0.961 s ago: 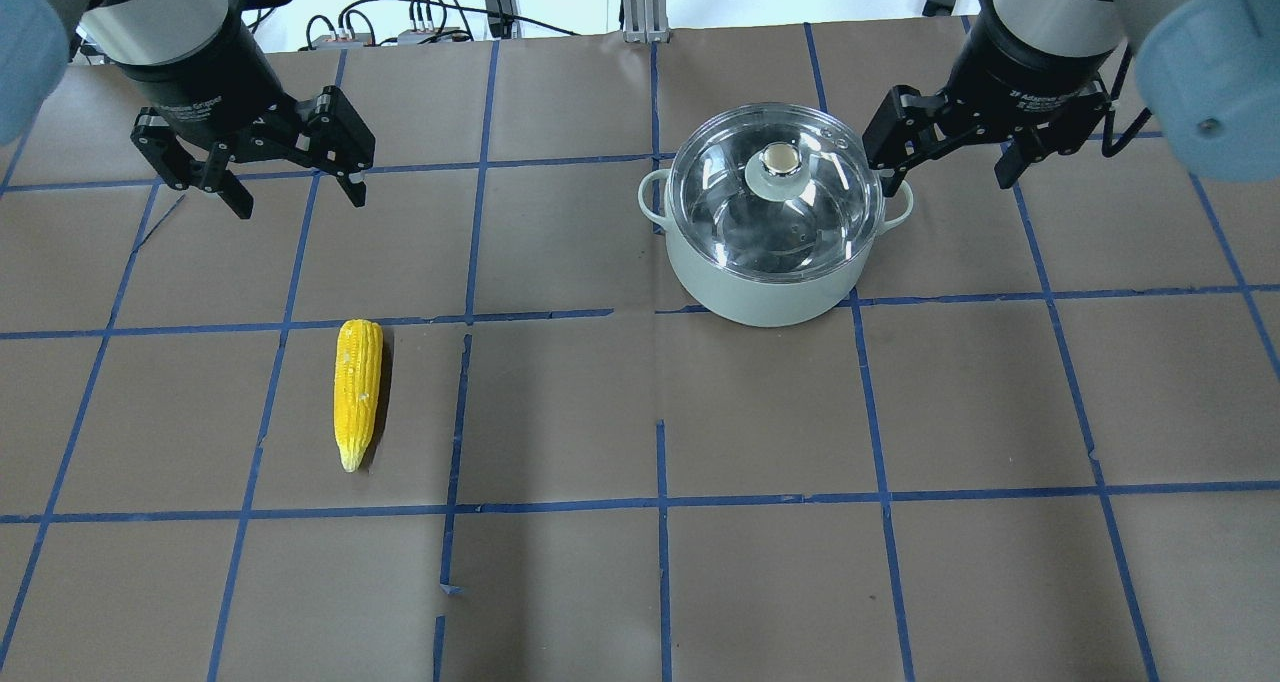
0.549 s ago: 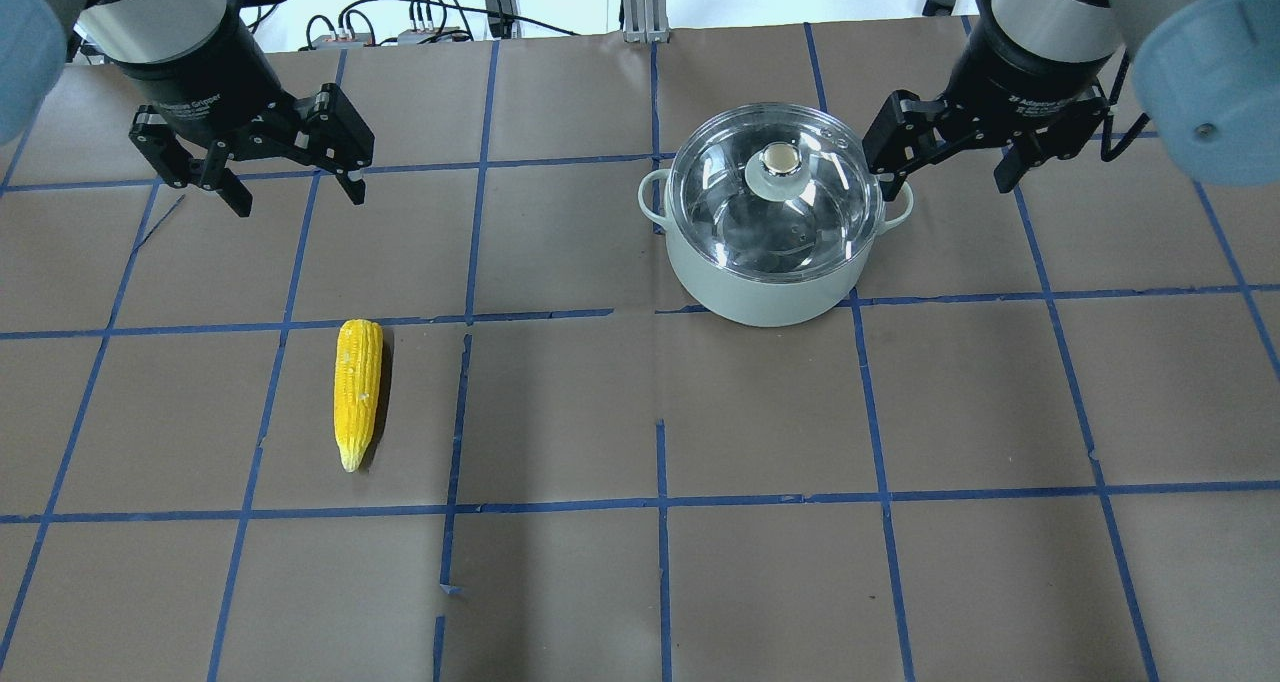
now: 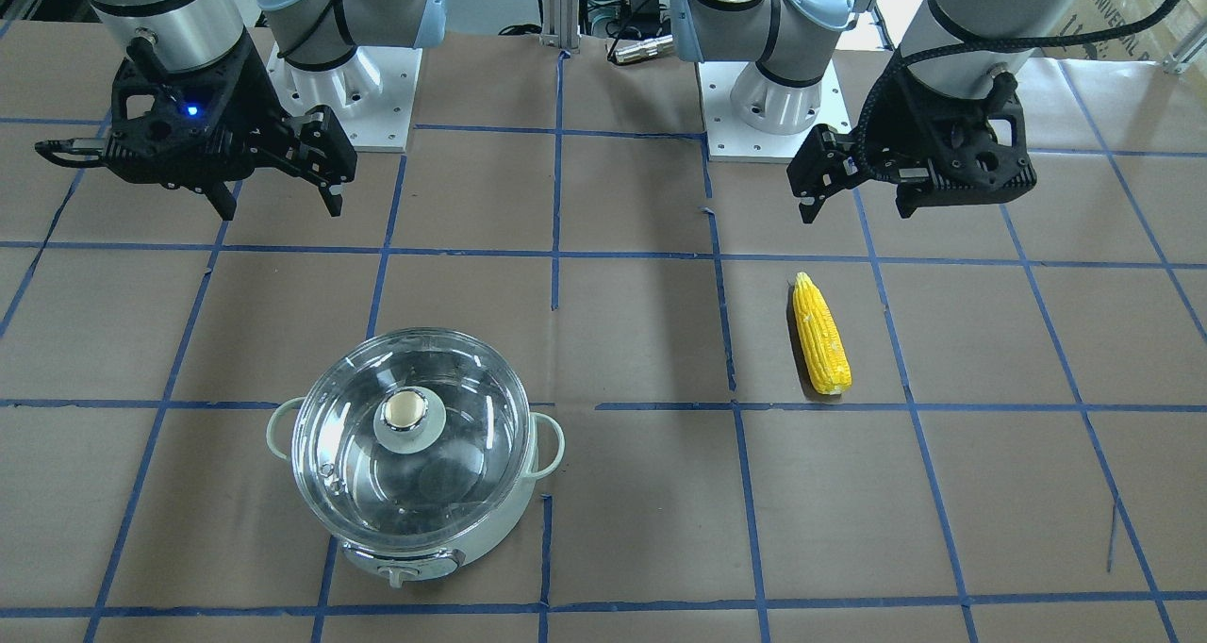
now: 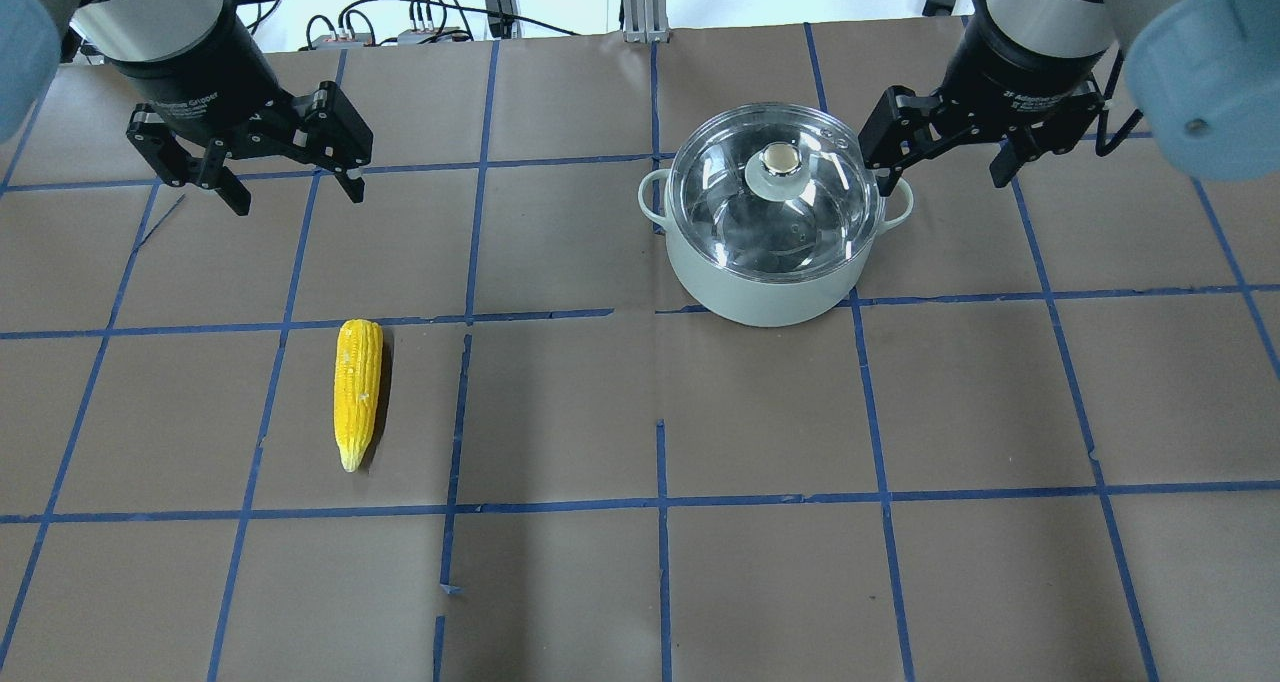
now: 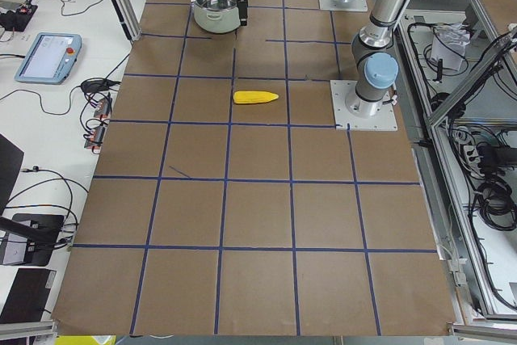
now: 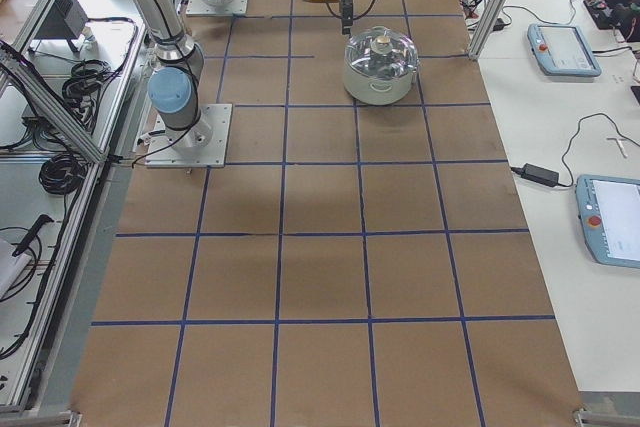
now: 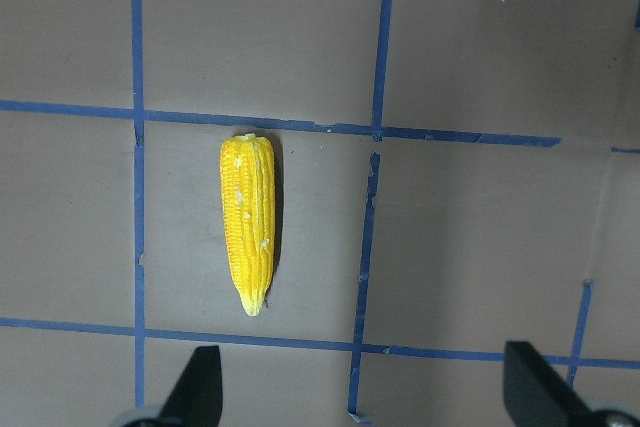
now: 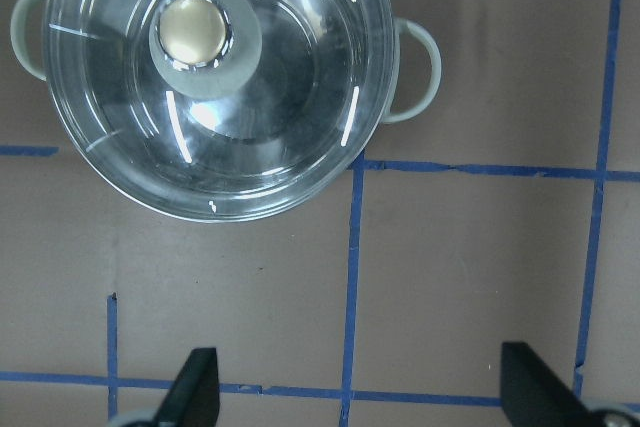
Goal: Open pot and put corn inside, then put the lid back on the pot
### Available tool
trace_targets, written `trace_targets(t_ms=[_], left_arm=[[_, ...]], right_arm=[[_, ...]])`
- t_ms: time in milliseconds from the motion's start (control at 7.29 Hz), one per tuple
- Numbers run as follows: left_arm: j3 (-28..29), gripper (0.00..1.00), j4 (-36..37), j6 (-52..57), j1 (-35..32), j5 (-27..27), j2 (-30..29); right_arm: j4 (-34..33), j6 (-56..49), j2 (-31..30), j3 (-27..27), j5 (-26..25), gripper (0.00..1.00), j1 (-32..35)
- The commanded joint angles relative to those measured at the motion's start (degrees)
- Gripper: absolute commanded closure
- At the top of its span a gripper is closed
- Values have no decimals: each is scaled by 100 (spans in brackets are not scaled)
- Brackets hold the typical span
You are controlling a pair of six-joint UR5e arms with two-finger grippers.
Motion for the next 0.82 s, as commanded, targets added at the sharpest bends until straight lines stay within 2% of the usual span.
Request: trace_targets(t_ms=[0, 412, 686], left_arm=[[8, 0, -1, -22, -12, -29, 76], [8, 0, -1, -22, -12, -90, 25], [8, 0, 139, -22, -3, -99, -81]], right_arm=[[-546, 70, 734, -306, -13, 0, 335], [-1782, 149, 1789, -430, -13, 0, 838], [-1928, 62, 2038, -561, -22, 1, 813]])
